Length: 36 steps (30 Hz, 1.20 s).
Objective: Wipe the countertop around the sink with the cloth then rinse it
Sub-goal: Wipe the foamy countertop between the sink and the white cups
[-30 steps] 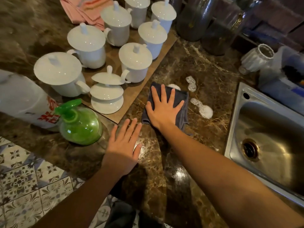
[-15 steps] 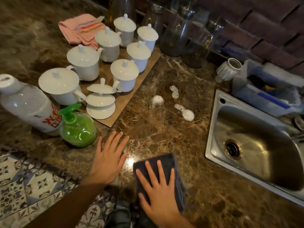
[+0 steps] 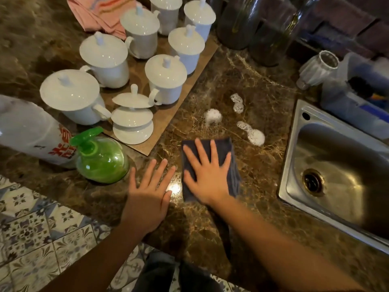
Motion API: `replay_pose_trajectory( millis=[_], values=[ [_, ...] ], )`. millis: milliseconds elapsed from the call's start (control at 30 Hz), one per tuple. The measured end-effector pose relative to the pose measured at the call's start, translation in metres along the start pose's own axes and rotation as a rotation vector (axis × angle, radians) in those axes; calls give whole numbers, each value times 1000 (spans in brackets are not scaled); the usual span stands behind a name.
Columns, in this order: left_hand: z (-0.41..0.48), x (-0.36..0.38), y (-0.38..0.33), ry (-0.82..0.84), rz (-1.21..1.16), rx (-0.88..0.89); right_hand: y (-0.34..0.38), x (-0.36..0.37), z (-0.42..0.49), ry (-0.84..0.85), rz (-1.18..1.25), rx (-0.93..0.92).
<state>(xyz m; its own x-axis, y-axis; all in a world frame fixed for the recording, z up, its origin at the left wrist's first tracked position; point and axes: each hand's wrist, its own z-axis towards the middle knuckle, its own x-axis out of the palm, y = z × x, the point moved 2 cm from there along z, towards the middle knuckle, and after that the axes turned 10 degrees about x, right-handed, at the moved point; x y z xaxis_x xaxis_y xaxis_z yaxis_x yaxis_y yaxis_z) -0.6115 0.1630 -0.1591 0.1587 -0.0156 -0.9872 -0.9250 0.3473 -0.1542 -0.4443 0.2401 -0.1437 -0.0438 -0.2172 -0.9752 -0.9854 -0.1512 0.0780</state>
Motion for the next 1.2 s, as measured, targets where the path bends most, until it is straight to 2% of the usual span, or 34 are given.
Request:
replay_pose_trajectory(
  millis=[167,333,700,867,1033,1200],
  values=[
    [0,-1,-1,-26,5,7,6,-7,64,-15,-5,55],
    [-1,1,-2,6,8,-18,8,-5,53,-22,-13,50],
    [-52,5,-44,73,-18,-217,-28,27,-142,-38,-78,-298],
    [-89,5,-57,89,-46,-377,-38,30,-183,0,-173,-389],
    [-116,10,-60,-20,-158,-552,-27,30,-173,43,-185,-444],
    [-115,-3,-55,-304,-434,-564,43,32,-131,60,-128,-495]
  ],
)
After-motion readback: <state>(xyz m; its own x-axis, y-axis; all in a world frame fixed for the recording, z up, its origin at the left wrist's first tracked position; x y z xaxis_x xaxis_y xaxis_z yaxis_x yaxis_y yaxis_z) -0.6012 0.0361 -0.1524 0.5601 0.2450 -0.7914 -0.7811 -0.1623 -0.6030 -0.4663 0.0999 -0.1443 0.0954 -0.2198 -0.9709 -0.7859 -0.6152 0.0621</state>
